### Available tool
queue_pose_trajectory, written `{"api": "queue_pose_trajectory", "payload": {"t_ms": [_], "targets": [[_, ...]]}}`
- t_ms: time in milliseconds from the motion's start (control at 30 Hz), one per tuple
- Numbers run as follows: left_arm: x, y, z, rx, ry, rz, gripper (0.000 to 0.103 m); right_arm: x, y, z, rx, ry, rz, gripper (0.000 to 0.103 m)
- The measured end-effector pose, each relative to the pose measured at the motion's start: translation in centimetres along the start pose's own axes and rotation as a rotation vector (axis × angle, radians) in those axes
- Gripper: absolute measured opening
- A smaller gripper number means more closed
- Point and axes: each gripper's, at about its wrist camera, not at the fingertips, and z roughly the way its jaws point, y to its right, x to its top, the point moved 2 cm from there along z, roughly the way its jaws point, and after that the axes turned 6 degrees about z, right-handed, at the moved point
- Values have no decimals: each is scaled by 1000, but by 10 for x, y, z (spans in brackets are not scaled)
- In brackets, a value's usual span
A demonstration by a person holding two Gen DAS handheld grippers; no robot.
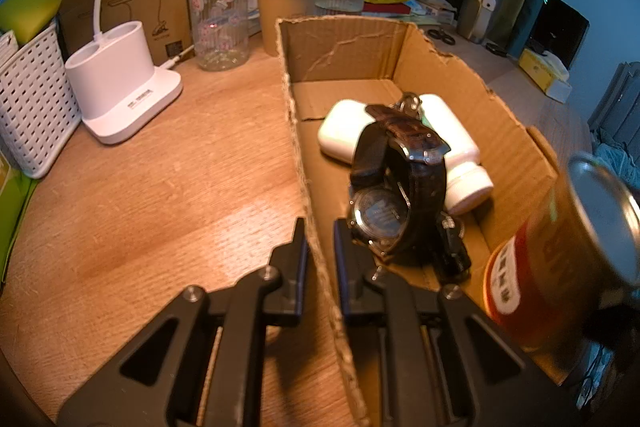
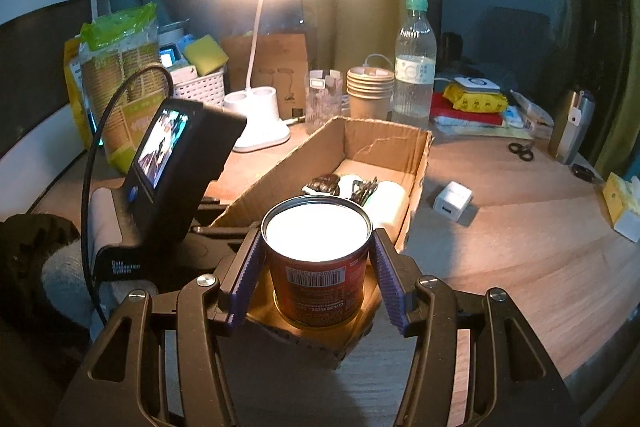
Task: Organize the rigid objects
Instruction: 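Lower the red tin into the box and open the right gripper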
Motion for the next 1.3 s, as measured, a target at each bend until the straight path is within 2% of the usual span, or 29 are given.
{"api": "queue_pose_trajectory", "payload": {"t_ms": [733, 833, 933, 1300], "targets": [[0, 0, 0, 0, 0, 0, 13, -12, -3, 10, 2, -105, -32, 57], [0, 0, 0, 0, 0, 0, 13, -11, -2, 10, 7, -106, -31, 58], [0, 0, 0, 0, 0, 0, 13, -10, -1, 8, 19, -98, -27, 66], [0, 0, 0, 0, -1, -1, 13, -5, 8, 2, 2, -70, -7, 67]]}}
